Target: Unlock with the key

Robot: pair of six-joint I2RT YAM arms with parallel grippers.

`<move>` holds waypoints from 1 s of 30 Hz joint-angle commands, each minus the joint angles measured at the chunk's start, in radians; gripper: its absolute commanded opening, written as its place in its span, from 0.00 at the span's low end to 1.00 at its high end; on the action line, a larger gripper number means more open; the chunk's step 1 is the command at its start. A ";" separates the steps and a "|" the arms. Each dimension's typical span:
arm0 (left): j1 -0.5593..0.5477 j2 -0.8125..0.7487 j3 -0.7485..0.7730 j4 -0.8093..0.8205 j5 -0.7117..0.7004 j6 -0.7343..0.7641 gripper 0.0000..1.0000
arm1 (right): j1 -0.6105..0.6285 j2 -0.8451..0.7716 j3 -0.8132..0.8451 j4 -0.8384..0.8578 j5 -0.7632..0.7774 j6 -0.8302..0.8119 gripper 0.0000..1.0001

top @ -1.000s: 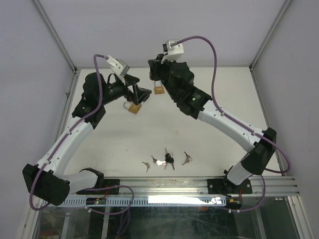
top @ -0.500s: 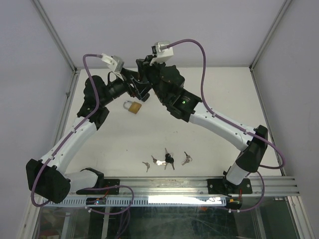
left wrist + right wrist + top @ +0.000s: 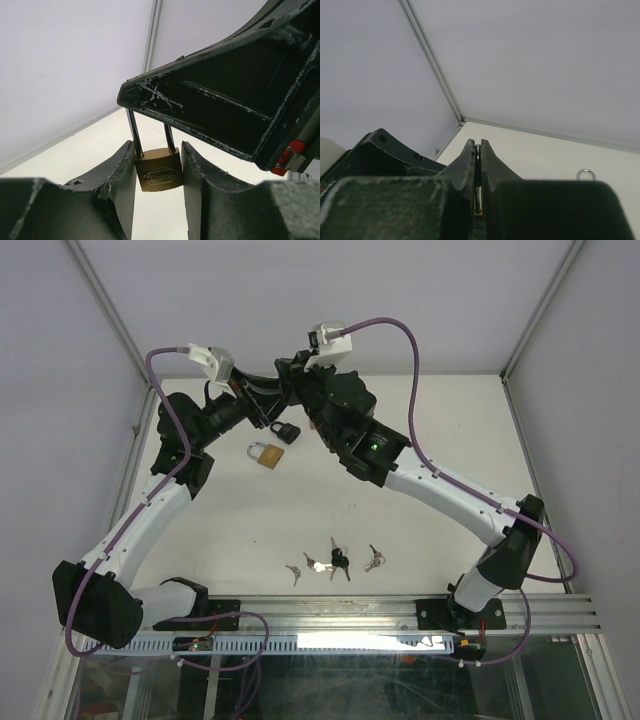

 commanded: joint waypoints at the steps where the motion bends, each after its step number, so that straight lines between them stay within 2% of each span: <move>1: -0.001 -0.026 0.014 0.056 0.062 -0.006 0.04 | 0.004 -0.049 0.007 0.028 0.005 -0.003 0.00; 2: -0.001 -0.028 0.011 0.055 0.054 -0.004 0.00 | 0.004 -0.050 0.007 0.021 0.005 -0.003 0.00; 4: -0.001 -0.032 0.007 0.054 0.043 0.005 0.00 | 0.002 -0.056 0.007 0.002 0.005 -0.003 0.00; 5: -0.001 -0.035 0.001 0.056 0.039 0.016 0.00 | 0.000 -0.059 0.006 -0.018 0.301 0.079 0.00; 6: 0.000 -0.040 -0.007 0.060 0.042 0.031 0.00 | -0.004 -0.063 0.012 -0.043 0.287 0.074 0.01; 7: 0.000 -0.046 -0.018 0.066 0.048 0.048 0.00 | -0.013 -0.068 0.023 -0.090 0.238 0.074 0.21; 8: 0.001 -0.052 -0.032 0.073 0.057 0.062 0.00 | -0.029 -0.077 0.036 -0.146 0.173 0.079 0.45; 10: 0.008 -0.063 -0.065 0.095 0.093 0.083 0.00 | -0.090 -0.098 0.080 -0.296 0.003 0.130 0.82; 11: 0.014 -0.068 -0.083 0.107 0.127 0.093 0.00 | -0.131 -0.114 0.099 -0.366 -0.089 0.159 0.88; 13: 0.017 -0.083 -0.125 0.121 0.174 0.120 0.00 | -0.232 -0.160 0.106 -0.461 -0.271 0.197 0.90; 15: 0.017 -0.094 -0.167 0.137 0.221 0.159 0.00 | -0.305 -0.200 0.106 -0.526 -0.434 0.197 0.96; 18: 0.018 -0.108 -0.218 0.140 0.298 0.262 0.00 | -0.398 -0.193 0.214 -0.716 -0.647 0.212 0.98; 21: 0.016 -0.086 -0.249 0.173 0.343 0.299 0.00 | -0.404 -0.143 0.333 -0.898 -0.720 0.215 0.91; 25: -0.001 -0.055 -0.275 0.219 0.380 0.363 0.00 | -0.396 -0.078 0.333 -0.965 -0.933 0.307 0.85; 30: -0.006 -0.048 -0.281 0.214 0.385 0.432 0.00 | -0.350 -0.003 0.366 -1.046 -0.936 0.314 0.76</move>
